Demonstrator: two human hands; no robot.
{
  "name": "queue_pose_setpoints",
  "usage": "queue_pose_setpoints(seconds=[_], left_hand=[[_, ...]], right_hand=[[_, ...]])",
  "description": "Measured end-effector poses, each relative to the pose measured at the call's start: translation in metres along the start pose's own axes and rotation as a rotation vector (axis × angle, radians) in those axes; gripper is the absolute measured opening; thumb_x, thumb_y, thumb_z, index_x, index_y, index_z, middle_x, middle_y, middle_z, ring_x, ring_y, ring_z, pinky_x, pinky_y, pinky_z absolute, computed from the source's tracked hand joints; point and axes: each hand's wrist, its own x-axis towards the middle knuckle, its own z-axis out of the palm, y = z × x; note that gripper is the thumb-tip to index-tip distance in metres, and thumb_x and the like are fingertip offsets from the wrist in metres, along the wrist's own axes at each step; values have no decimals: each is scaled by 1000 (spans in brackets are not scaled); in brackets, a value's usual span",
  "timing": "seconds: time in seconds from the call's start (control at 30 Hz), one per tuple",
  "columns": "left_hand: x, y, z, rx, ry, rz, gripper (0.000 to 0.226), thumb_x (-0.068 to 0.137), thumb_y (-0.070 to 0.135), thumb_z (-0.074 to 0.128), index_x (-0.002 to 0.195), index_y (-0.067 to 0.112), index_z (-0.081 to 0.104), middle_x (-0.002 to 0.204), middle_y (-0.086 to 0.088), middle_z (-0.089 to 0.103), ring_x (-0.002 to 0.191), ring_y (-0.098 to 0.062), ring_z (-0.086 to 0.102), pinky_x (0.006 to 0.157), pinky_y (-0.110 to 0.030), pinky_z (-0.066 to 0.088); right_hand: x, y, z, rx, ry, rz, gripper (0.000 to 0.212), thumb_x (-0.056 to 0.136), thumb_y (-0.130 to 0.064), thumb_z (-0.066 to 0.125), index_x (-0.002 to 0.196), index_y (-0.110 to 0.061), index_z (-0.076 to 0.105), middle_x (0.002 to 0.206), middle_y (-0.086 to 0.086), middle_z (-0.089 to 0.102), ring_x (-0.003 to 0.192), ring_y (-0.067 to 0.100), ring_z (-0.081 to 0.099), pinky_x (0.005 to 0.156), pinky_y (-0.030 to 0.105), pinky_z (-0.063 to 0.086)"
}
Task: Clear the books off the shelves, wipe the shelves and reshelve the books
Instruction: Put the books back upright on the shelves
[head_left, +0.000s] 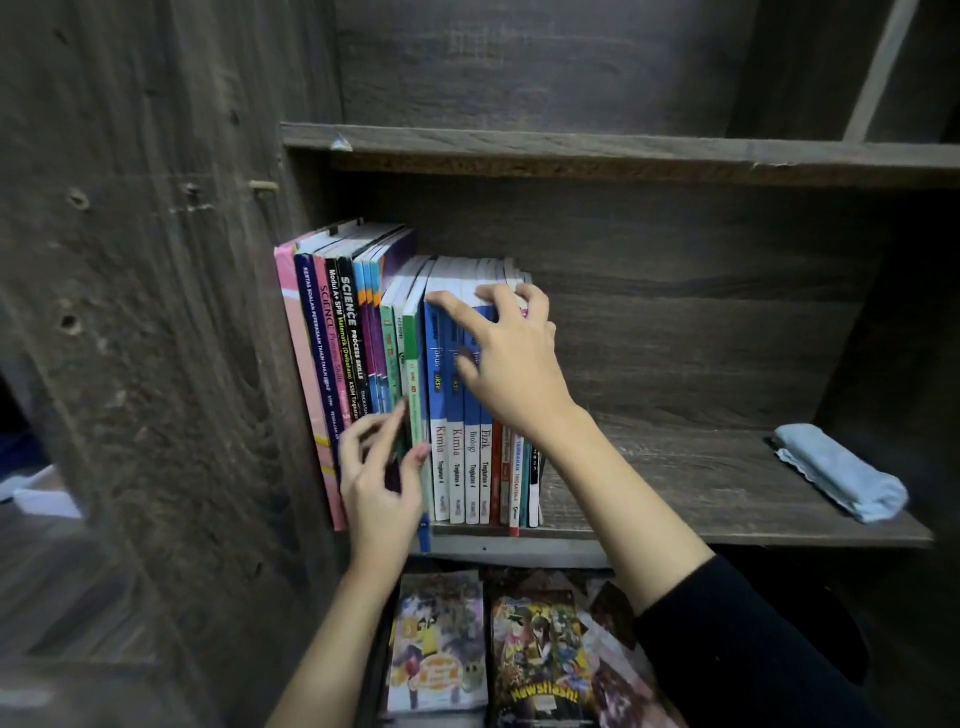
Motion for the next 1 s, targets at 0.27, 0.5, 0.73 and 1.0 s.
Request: queue_pose_setpoints(seconds=[0.27, 0.5, 0.73, 1.0], left_hand=[[8, 4, 11, -21, 118, -229, 28, 76, 11, 76, 98, 8, 59, 105, 3, 43, 88, 3, 50, 75, -17, 46], [1, -3, 14, 17, 95, -141, 30, 80, 1, 70, 107, 5, 57, 111, 3, 39, 96, -5, 48, 82, -17, 46], [2, -1, 15, 65, 97, -122, 20, 79, -2, 70, 96, 1, 60, 105, -2, 40, 90, -15, 52, 78, -10, 46], [5, 14, 13, 158, 61, -186, 30, 78, 0, 71, 104, 8, 58, 110, -7, 46, 99, -18, 52, 78, -18, 40]], right_hand=[[1, -3, 1, -22, 6, 1, 59, 92, -19, 51, 145, -37, 32, 142, 8, 34, 135, 38, 17, 100, 57, 34], [1, -3, 2, -14, 17, 1, 58, 92, -19, 51, 144, -37, 33, 141, 8, 35, 134, 37, 17, 100, 59, 34], [3, -4, 5, -17, 12, 2, 59, 92, -18, 52, 144, -38, 33, 144, 8, 33, 136, 37, 15, 102, 60, 32], [-16, 30, -4, 696, 247, 78, 59, 96, -18, 53, 146, -34, 26, 156, 2, 24, 143, 14, 21, 116, 44, 23]])
